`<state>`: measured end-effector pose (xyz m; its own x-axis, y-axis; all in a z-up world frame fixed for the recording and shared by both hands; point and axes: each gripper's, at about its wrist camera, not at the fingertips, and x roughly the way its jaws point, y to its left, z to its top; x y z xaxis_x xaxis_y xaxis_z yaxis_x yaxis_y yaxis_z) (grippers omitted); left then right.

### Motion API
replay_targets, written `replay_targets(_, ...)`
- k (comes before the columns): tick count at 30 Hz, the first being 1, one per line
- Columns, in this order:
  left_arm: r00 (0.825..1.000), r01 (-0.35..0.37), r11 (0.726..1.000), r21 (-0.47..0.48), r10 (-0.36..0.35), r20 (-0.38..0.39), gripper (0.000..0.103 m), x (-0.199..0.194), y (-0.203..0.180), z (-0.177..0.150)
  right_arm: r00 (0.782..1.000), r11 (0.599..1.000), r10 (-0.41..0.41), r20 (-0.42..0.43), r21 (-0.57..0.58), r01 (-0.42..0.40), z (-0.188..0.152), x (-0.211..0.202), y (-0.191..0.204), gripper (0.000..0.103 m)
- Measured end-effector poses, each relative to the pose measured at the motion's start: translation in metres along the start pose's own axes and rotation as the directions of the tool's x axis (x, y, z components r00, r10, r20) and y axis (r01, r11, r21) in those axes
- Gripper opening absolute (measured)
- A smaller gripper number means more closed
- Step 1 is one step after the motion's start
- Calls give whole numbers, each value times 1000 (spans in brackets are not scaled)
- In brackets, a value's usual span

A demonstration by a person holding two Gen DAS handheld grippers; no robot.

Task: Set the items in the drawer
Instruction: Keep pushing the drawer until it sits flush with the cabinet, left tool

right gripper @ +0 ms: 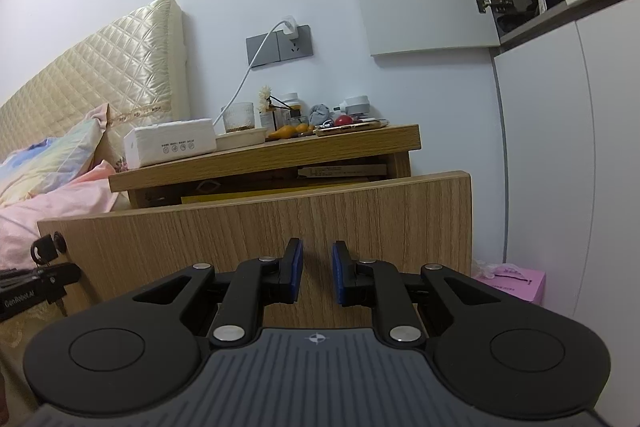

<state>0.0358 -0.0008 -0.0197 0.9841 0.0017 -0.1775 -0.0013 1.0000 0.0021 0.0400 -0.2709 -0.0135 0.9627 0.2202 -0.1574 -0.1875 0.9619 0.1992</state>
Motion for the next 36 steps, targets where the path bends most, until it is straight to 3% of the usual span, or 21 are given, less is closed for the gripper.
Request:
replay_targets(19,999,-43,999,25,43,6,0,62,-5,11,998,1000,10,61,-19,-9,6,57,-7,15)
replay_targets(36,998,-63,996,71,61,18,0,114,-9,18,992,999,36,120,9,-37,13,103,-37,11)
